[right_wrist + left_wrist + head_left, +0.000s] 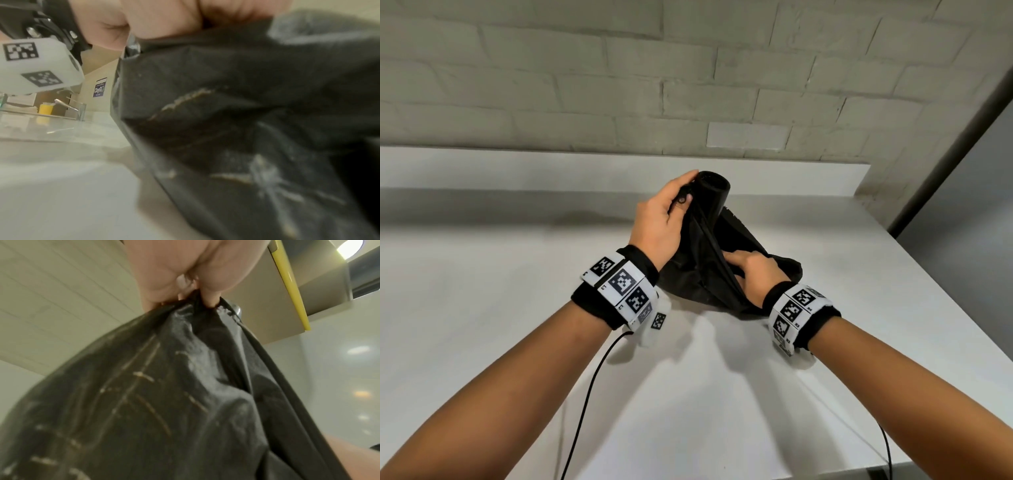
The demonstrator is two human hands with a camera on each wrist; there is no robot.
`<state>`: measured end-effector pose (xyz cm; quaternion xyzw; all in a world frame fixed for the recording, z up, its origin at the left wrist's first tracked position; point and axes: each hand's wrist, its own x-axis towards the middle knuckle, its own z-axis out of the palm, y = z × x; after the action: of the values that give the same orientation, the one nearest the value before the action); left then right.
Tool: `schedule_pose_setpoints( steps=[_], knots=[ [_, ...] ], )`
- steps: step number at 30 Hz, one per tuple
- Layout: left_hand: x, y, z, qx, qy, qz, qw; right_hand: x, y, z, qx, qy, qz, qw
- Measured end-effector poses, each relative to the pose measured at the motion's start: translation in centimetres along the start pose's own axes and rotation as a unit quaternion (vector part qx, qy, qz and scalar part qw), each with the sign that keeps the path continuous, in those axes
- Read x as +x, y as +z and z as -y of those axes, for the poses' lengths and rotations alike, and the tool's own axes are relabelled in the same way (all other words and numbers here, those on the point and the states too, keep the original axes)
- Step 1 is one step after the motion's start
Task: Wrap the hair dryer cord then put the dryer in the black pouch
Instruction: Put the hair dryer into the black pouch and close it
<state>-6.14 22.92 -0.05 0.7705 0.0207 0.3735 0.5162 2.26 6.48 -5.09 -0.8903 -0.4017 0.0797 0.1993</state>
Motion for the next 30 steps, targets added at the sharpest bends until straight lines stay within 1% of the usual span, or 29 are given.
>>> schedule_pose_setpoints(
  steps=[5, 10, 14, 17, 20, 23, 24, 26, 27, 28, 29, 30],
  knots=[
    [-0.1, -0.2, -0.5, -0.031, 0.017, 0.044, 0.998, -0.4, -0.4, 0.1, -0.026, 0.009, 0.014, 1.000],
    [0.0, -0.6, -0.6, -0.045, 0.055, 0.061, 0.996, -0.8, -0.7, 0.6, -0.047, 0.013, 0.025, 0.998],
    [-0.1, -0.9, -0.5, -0.038, 0.099, 0.077, 0.991, -1.0, -0.8, 1.1, -0.076, 0.021, 0.044, 0.996],
    [-0.1, -1.1, -0.5, -0.012, 0.119, 0.112, 0.986, -0.9, -0.8, 1.2, -0.118, 0.025, 0.069, 0.990],
    [0.2, -1.4, -0.5, 0.018, 0.103, 0.145, 0.984, -0.8, -0.8, 1.2, -0.133, 0.023, 0.077, 0.988],
    [0.5, -1.6, -0.6, 0.086, 0.069, 0.169, 0.979, -0.5, -0.7, 1.3, -0.142, 0.016, 0.064, 0.988],
    [0.6, -1.6, -0.7, 0.090, 0.042, 0.167, 0.981, -0.4, -0.7, 1.2, -0.149, 0.011, 0.067, 0.986],
    [0.8, -1.6, -0.9, 0.079, -0.014, 0.142, 0.987, -0.2, -0.8, 0.8, -0.166, -0.020, 0.074, 0.983],
    [0.9, -1.5, -0.9, 0.083, -0.023, 0.127, 0.988, -0.1, -1.0, 0.5, -0.167, -0.042, 0.074, 0.982],
    [1.0, -1.4, -0.9, 0.096, -0.021, 0.117, 0.988, -0.1, -1.2, 0.2, -0.163, -0.068, 0.064, 0.982],
    [1.0, -1.4, -0.9, 0.106, -0.017, 0.109, 0.988, -0.1, -1.5, -0.2, -0.161, -0.093, 0.038, 0.982],
    [1.0, -1.4, -0.9, 0.113, -0.016, 0.104, 0.988, -0.2, -1.7, -0.5, -0.168, -0.111, -0.005, 0.980]
  ],
)
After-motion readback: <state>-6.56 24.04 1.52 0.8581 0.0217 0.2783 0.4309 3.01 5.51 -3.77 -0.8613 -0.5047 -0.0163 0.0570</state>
